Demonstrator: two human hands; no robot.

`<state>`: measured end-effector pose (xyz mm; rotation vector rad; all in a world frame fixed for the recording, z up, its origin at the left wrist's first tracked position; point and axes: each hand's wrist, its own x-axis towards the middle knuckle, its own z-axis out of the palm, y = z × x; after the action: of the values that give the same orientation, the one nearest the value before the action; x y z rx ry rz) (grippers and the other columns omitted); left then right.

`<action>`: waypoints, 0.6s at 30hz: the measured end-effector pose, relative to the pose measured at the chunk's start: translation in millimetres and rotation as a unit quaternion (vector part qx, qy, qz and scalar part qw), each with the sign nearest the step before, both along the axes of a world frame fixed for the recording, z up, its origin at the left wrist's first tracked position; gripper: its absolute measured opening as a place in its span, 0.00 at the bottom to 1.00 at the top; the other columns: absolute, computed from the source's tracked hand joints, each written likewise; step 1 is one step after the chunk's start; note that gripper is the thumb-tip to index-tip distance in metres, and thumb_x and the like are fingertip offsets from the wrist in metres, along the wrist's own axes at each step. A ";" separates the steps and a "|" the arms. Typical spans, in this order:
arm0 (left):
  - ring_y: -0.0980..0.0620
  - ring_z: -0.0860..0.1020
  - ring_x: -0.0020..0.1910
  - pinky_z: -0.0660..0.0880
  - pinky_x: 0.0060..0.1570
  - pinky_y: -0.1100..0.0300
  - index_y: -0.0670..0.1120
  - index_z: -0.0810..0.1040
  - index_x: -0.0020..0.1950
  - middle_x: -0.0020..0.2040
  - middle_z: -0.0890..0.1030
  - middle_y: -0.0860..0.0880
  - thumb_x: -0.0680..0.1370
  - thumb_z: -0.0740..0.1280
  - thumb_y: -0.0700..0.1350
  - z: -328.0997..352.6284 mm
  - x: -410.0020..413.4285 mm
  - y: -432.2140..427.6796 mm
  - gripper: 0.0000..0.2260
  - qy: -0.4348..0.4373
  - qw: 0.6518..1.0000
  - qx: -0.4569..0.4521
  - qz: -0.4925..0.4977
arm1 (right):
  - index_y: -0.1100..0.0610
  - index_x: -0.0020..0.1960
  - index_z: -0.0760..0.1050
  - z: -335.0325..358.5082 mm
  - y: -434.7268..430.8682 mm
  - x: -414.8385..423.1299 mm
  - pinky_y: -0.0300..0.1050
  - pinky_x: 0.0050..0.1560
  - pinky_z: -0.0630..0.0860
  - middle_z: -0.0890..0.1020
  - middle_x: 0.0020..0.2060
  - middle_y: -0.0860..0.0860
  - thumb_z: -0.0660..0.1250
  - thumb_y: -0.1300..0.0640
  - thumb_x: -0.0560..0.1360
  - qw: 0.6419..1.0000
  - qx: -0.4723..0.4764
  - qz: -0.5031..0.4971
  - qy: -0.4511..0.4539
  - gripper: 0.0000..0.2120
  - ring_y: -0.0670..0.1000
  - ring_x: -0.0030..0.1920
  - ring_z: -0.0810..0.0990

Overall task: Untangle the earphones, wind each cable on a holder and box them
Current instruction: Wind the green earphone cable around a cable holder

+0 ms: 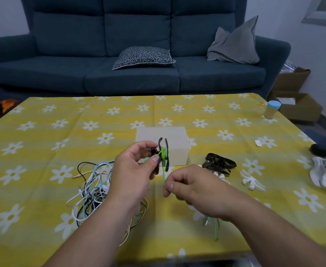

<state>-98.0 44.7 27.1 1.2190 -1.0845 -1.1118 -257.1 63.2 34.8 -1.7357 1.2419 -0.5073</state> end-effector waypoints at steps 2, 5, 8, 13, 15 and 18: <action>0.56 0.74 0.28 0.72 0.29 0.64 0.49 0.82 0.48 0.43 0.83 0.48 0.76 0.68 0.31 -1.5 0.7 -0.2 0.12 -0.027 1.000 -0.008 -0.002 | 0.55 0.44 0.82 2.4 1.2 -0.6 0.42 0.32 0.62 0.68 0.27 0.44 0.67 0.52 0.79 1.000 -0.014 -0.001 -0.024 0.10 0.47 0.30 0.64; 0.58 0.74 0.28 0.71 0.31 0.67 0.49 0.82 0.48 0.42 0.82 0.50 0.75 0.69 0.30 -2.3 0.7 -1.0 0.13 -0.103 0.994 -0.039 -0.015 | 0.57 0.42 0.82 8.1 2.3 -3.8 0.43 0.30 0.59 0.67 0.26 0.46 0.68 0.55 0.78 0.997 -0.038 -0.019 -0.066 0.09 0.48 0.29 0.62; 0.58 0.73 0.26 0.69 0.29 0.69 0.46 0.82 0.48 0.38 0.81 0.53 0.74 0.68 0.29 0.0 -1.7 1.8 0.12 -0.120 0.990 -0.043 -0.066 | 0.57 0.38 0.82 13.7 -0.2 -10.1 0.41 0.29 0.58 0.67 0.24 0.47 0.68 0.59 0.77 0.986 -0.050 -0.090 -0.132 0.10 0.48 0.27 0.61; 0.55 0.73 0.27 0.70 0.31 0.68 0.47 0.83 0.48 0.41 0.80 0.52 0.75 0.68 0.29 2.9 -7.4 6.9 0.13 -0.094 0.983 -0.008 -0.156 | 0.57 0.33 0.81 14.1 -11.6 -27.4 0.41 0.31 0.62 0.66 0.22 0.48 0.72 0.56 0.74 0.954 -0.067 -0.228 -0.183 0.11 0.48 0.25 0.61; 0.53 0.73 0.29 0.70 0.34 0.63 0.49 0.83 0.48 0.43 0.80 0.51 0.75 0.69 0.30 2.4 -8.1 7.3 0.13 -0.080 0.980 0.005 -0.181 | 0.58 0.34 0.80 11.5 -15.8 -32.1 0.45 0.35 0.67 0.70 0.22 0.45 0.73 0.57 0.74 0.949 -0.085 -0.259 -0.159 0.11 0.47 0.27 0.67; 0.50 0.74 0.33 0.69 0.37 0.56 0.50 0.84 0.47 0.46 0.81 0.48 0.76 0.68 0.31 1.4 -7.7 8.7 0.14 -0.048 0.976 0.012 -0.212 | 0.57 0.35 0.81 9.0 -18.3 -34.7 0.45 0.37 0.71 0.74 0.25 0.47 0.75 0.55 0.73 0.949 -0.096 -0.271 -0.130 0.10 0.49 0.31 0.72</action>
<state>-105.6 53.3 28.5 1.0951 -1.4532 -1.4017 -291.8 44.9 43.8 -1.4046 1.5096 -1.1747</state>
